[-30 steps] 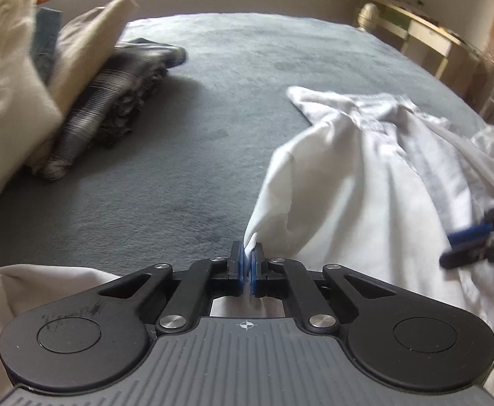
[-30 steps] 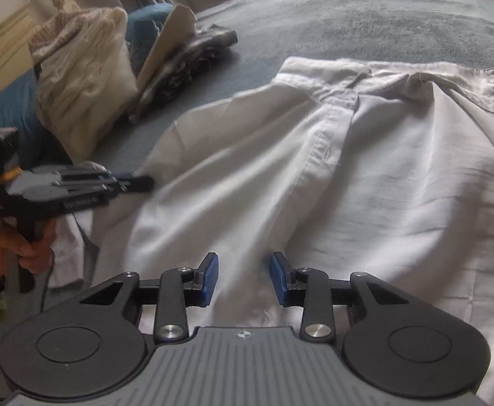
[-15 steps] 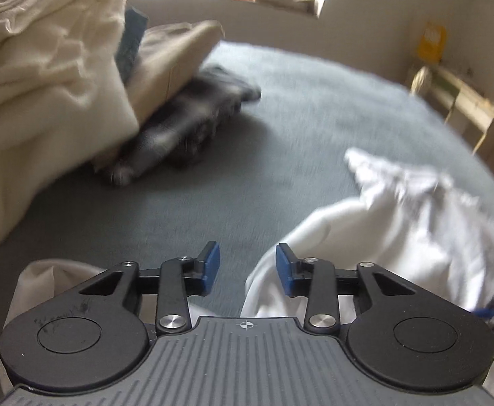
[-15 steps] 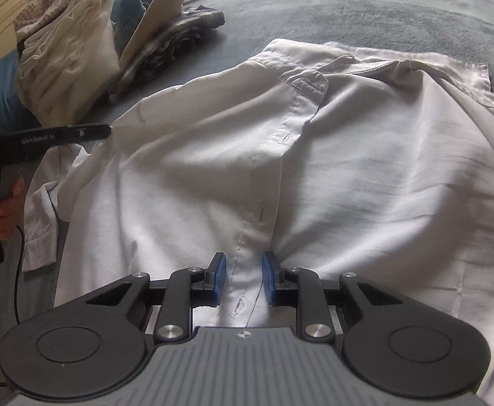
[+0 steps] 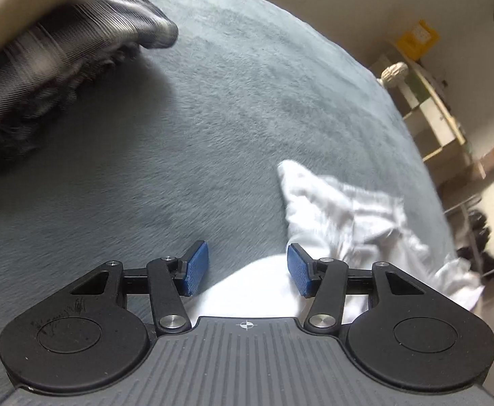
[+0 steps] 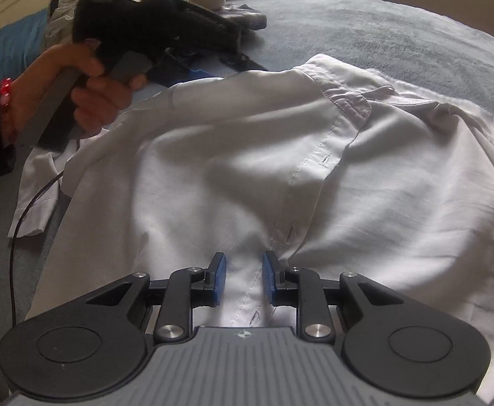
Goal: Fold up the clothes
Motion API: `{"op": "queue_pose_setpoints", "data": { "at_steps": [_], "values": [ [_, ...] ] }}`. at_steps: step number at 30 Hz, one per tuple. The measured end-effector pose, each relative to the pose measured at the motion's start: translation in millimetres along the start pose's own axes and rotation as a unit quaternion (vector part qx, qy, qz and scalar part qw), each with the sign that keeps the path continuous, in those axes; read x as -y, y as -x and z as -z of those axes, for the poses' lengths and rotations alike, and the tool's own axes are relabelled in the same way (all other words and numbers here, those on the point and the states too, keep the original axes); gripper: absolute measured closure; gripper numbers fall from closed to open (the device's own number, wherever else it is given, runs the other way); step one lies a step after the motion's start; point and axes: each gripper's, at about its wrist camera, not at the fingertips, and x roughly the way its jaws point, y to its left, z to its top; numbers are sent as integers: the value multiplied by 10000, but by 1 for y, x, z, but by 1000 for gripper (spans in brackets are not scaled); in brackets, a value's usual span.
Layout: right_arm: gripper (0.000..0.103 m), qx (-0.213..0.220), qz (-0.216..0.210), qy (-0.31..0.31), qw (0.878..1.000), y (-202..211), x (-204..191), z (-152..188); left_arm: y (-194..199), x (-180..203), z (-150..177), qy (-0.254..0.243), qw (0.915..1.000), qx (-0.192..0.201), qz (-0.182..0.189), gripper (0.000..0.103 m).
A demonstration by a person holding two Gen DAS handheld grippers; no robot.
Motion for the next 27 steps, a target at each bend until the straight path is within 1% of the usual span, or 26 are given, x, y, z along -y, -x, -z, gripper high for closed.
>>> {"op": "queue_pose_setpoints", "data": {
  "at_steps": [2, 4, 6, 8, 10, 11, 12, 14, 15, 18, 20, 21, 25, 27],
  "values": [
    [78, -2, -52, -61, 10000, 0, 3, 0, -10, -4, -9, 359, 9989, -126, 279, 51],
    [78, 15, -86, -101, 9999, 0, 4, 1, -20, -8, -15, 692, 9961, -229, 505, 51],
    [78, 32, -103, -97, 9999, 0, 3, 2, -29, -7, -19, 806, 9947, -286, 564, 51],
    [78, 39, -123, -93, 9999, 1, 4, 3, -34, -3, -21, 760, 9951, -284, 571, 52],
    [78, 43, -158, -114, 9998, 1, 5, 3, -37, 5, -22, 581, 9968, -218, 494, 57],
    [78, 46, -176, -127, 9998, 1, 5, 3, -38, 9, -21, 466, 9979, -179, 407, 67],
    [78, 50, -191, -136, 9997, 2, 6, 4, -38, 13, -20, 336, 9989, -123, 299, 80],
    [78, 56, -214, -145, 9996, 3, 6, 4, -35, 22, -18, -50, 9999, 136, 5, 94],
    [78, 58, -226, -166, 9996, 3, 6, 4, -32, 27, -16, -233, 9992, 320, -64, 99],
    [78, 60, -269, -242, 9993, 1, 10, 3, -20, 39, -11, -695, 9929, 951, -174, 101],
    [78, 68, -292, -286, 9991, 0, 12, 3, -19, 46, -9, -926, 9877, 1225, -297, 101],
    [78, 73, -299, -301, 9991, -1, 13, 3, -21, 48, -8, -998, 9861, 1276, -370, 101],
    [78, 72, -318, -322, 9989, -2, 14, 3, -36, 54, -3, -1451, 9783, 1264, -765, 101],
    [78, 72, -325, -334, 9989, -2, 13, 4, -41, 52, 1, -1474, 9768, 1264, -907, 101]
  ]
}}
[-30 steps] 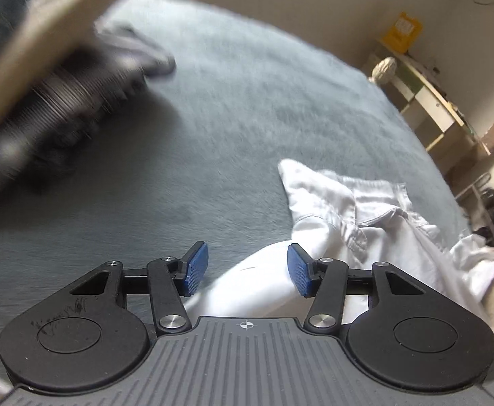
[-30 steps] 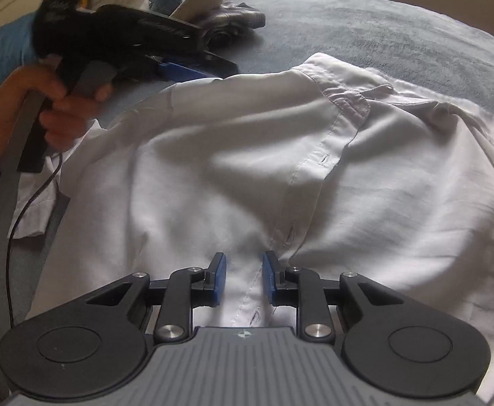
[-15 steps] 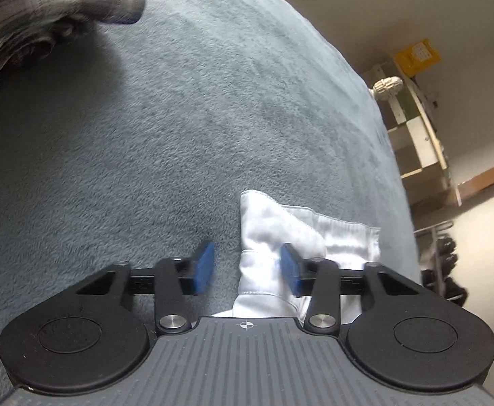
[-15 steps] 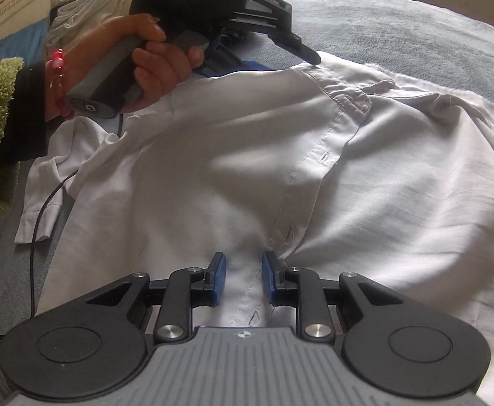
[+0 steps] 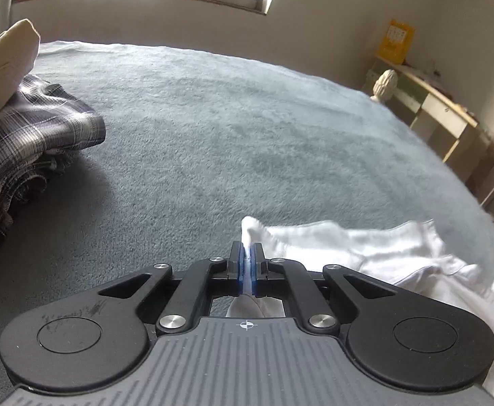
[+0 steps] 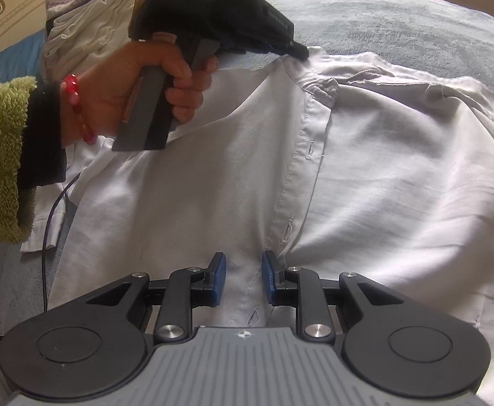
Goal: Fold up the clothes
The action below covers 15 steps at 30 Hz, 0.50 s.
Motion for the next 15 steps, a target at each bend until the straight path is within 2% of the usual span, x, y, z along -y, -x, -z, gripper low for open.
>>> {"op": "queue_pose_setpoints", "data": {
  "at_steps": [4, 8, 11, 13, 15],
  "values": [
    [78, -8, -23, -49, 10000, 2, 0, -1, -2, -4, 2, 215, 9998, -37, -45, 96],
    [76, 26, -278, -321, 9991, 15, 11, -13, 13, -8, -5, 370, 9990, 159, -210, 67],
    [76, 497, -430, -742, 9951, 40, 35, -33, 36, -12, -8, 515, 9974, 488, -119, 66],
    [76, 859, -226, -1113, 9898, 53, 59, -51, 49, -12, -7, 557, 9965, 615, 25, 66],
    [75, 1039, 68, -1431, 9842, 51, 84, -73, 53, -7, -1, 449, 9973, 574, 101, 66]
  ]
}}
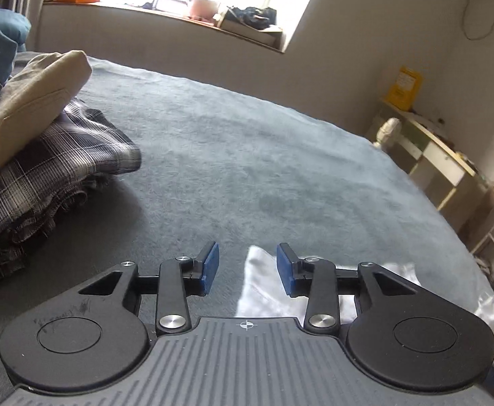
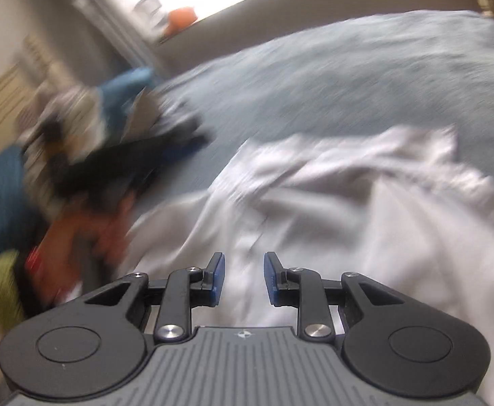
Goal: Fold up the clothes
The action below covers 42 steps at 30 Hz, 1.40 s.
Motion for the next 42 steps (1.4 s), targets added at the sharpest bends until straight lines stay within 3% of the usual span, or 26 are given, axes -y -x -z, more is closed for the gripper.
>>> {"op": "queue_pose_setpoints", "data": {
  "at_steps": [4, 8, 16, 19, 21, 24, 30, 35, 38, 40, 42],
  "values": [
    [78, -136, 466, -271, 9985, -49, 24, -34, -14, 8, 17, -35, 9994, -323, -97, 66],
    [83, -294, 979, -129, 9947, -94, 21, -38, -23, 9, 28, 35, 9989, -434, -197, 66],
    [81, 108, 1189, -589, 9911, -108, 26, -43, -24, 9, 31, 44, 9978, -565, -333, 66],
    [79, 39, 928, -936, 9913, -91, 36, -43, -18, 8, 26, 73, 9977, -556, -391, 64],
    [79, -10, 703, -1155, 9908, -75, 42, -41, -7, 5, 21, 121, 9978, -494, -414, 57],
    [78, -91, 401, -1039, 9937, -36, 44, -34, 16, -4, 11, 209, 9982, -398, -407, 52],
    [78, -168, -21, -639, 9978, 76, 34, -16, 100, -30, -12, 351, 9985, -125, -393, 48],
    [78, -619, -453, -498, 9958, 153, 19, 17, 172, -33, -16, -16, 9968, 7, -804, 47],
    [78, -1069, -462, -536, 9917, 151, 12, 53, 190, -18, 0, -299, 9953, -230, -896, 46],
    [78, -1376, -96, -359, 9898, 126, 2, 74, 183, 1, 23, -445, 9948, -565, -727, 46],
    [78, -1346, 184, 157, 9906, 98, -12, 89, 168, 25, 53, -624, 9932, -830, -533, 46]
  ]
}}
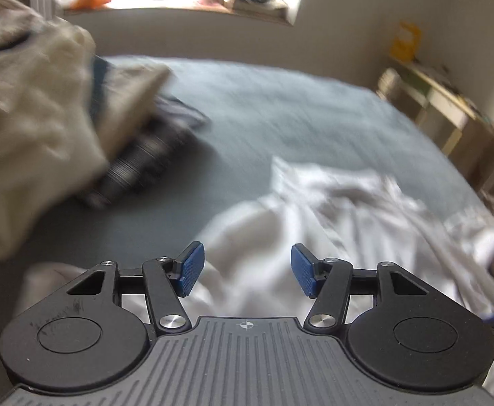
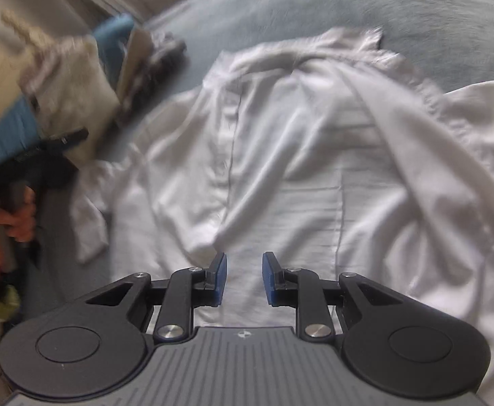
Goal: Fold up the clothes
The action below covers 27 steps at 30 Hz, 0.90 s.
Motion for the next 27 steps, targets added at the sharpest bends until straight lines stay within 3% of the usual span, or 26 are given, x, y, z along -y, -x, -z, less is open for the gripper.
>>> {"op": "queue_pose_setpoints", "data": {
  "at_steps": [2, 4, 7, 13, 17, 23, 27],
  "values": [
    [78, 163, 332, 541, 9979, -28, -16, 5, -21, 31, 25, -237, 9994, -178, 152, 46],
    [78, 311, 631, 1047, 9920, -53, -31, 11, -45, 58, 50, -512, 9983, -274, 75, 46],
    [78, 82, 923, 1354, 9864, -70, -26, 28, -69, 76, 72, -596, 9975, -355, -98, 46],
    [78, -45, 1144, 1699, 9788, -31, -2, 94, -76, 71, 83, -494, 9984, -243, -110, 46],
    [64, -300, 1362, 1761, 9745, 0, 15, 140, -77, 66, 83, -448, 9987, -224, -55, 46],
    [62, -583, 2023, 1579, 9648, 39, 39, 188, -77, 67, 85, -502, 9985, -209, -52, 45],
    [62, -809, 2528, 1391, 9540, 57, 46, 202, -77, 68, 85, -530, 9983, -215, -75, 44]
  ]
}}
